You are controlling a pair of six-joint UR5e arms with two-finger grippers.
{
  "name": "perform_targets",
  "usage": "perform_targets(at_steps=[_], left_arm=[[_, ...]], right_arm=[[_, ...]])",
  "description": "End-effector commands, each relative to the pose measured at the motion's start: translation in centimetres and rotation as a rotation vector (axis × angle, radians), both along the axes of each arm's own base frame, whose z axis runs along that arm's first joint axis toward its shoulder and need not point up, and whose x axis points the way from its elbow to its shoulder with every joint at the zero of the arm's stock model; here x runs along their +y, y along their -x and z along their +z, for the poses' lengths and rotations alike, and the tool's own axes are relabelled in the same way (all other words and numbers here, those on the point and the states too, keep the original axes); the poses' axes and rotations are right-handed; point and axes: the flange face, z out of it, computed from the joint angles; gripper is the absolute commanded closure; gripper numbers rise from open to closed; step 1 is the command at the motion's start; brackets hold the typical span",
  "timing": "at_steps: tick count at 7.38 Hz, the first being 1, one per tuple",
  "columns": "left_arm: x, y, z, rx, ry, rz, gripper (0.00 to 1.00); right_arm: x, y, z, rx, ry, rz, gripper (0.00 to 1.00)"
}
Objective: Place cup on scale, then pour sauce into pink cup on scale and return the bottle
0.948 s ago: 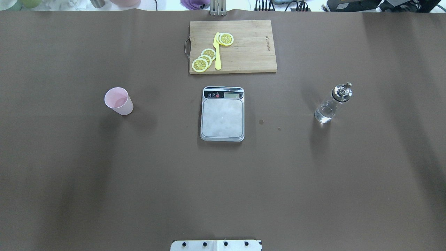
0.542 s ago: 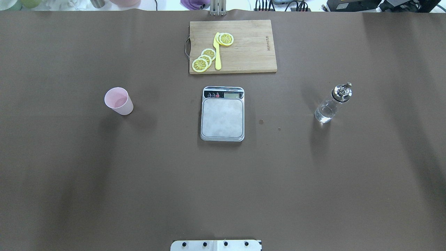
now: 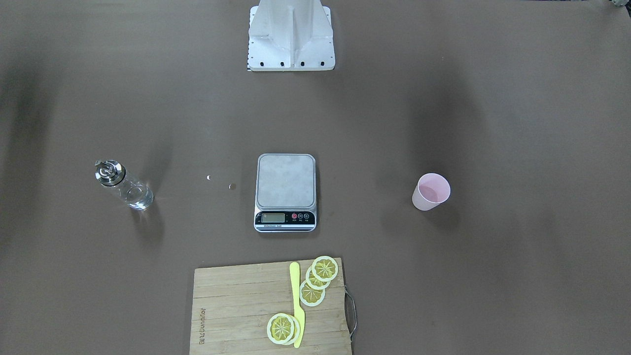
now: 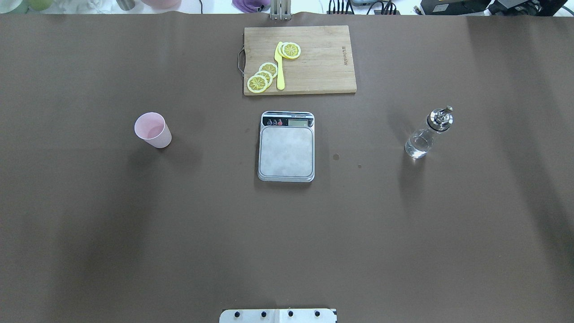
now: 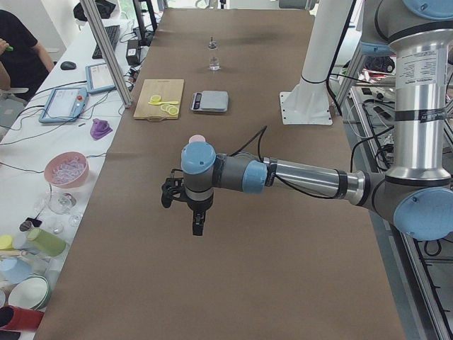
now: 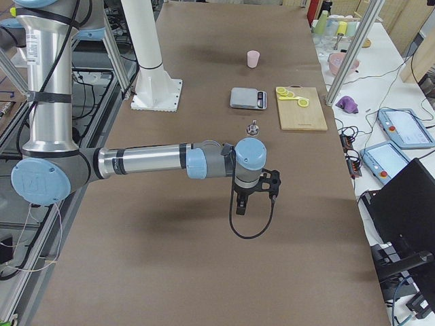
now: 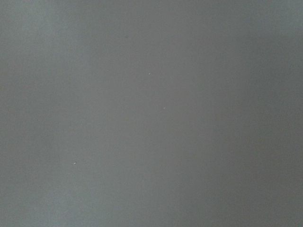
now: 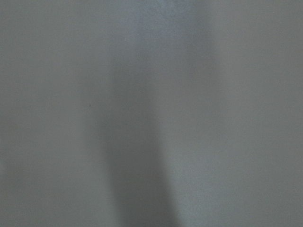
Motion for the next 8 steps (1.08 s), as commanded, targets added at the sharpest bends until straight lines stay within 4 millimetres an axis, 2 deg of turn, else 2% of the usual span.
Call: perform_targets(at_steps=[1, 2, 3, 4, 5, 6, 7, 8], left_arm=[[-1.5, -0.3, -3.2, 0.000, -0.060, 0.000, 0.02], [-3.0, -0.4, -5.2, 0.005, -0.096, 0.002, 0.01], [-4.0, -0.5, -6.2, 0.012, -0.104, -0.001, 0.01], [-6.0, -1.2, -9.2, 0.042, -0.045, -0.108, 0.02], [-6.8, -6.6, -13.0, 0.076, 0.007, -0.132, 0.02], [-6.6, -10.9, -15.7, 0.103, 0.048, -0.142, 0.02], [-7.3, -15.9, -19.3, 0.141, 0.111, -0.168, 0.02], [-7.2, -21.0, -21.5, 0.145, 0.174, -0.197, 0.02]], right_arm=[[-0.2, 0.0, -0.2, -0.001, -0.002, 0.003, 0.00], [-0.2, 0.0, -0.3, -0.002, -0.001, 0.003, 0.00], [-0.1, 0.0, -0.3, -0.005, -0.001, 0.002, 0.00], [-0.1, 0.1, -0.3, -0.016, 0.001, 0.001, 0.00], [-0.1, 0.1, -0.3, -0.014, -0.002, 0.000, 0.00], [-0.1, 0.1, -0.3, -0.014, -0.002, 0.000, 0.00], [-0.1, 0.1, -0.4, -0.014, -0.005, -0.001, 0.00], [0.0, 0.1, -0.4, -0.014, -0.005, -0.001, 0.00]])
